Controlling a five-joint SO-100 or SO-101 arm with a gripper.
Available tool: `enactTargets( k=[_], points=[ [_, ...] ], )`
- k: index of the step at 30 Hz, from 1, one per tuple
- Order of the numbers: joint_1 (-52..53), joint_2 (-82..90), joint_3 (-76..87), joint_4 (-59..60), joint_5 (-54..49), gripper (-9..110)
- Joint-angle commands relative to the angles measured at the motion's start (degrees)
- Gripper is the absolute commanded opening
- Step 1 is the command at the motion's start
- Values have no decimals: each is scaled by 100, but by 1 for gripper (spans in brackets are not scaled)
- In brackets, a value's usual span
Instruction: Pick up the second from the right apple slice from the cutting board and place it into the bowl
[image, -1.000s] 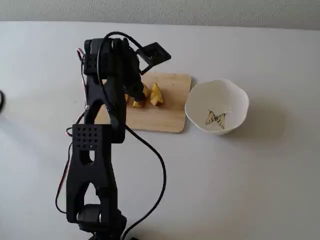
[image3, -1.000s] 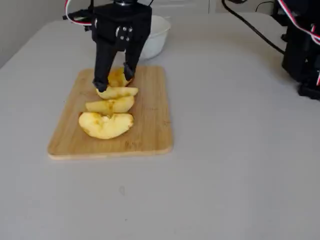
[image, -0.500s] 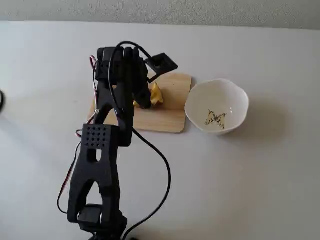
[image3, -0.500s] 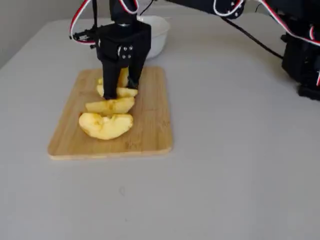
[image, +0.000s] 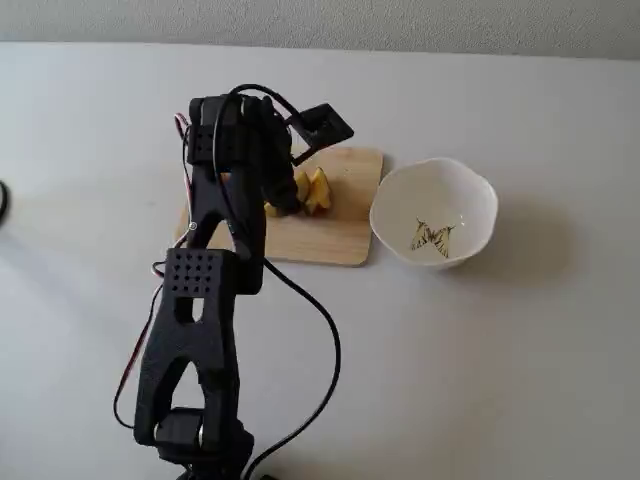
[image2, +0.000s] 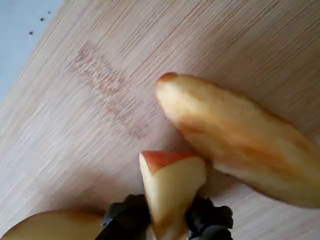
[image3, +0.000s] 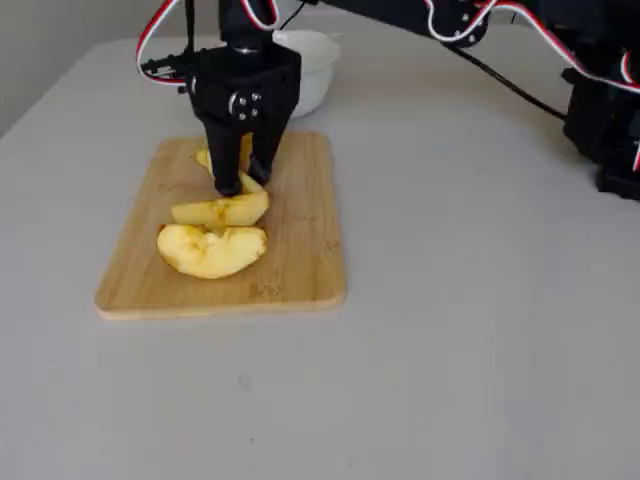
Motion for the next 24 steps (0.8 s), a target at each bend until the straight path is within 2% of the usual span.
enactTargets(
  k=[1,9,14,19,24],
  points=[
    [-220,1195,-378,167,308,0],
    [105,2698,-272,255,686,0],
    [1257,2962,-158,264,747,0],
    [2531,2558,-158,264,457,0],
    [3313,1969,-220,237,132,0]
  ],
)
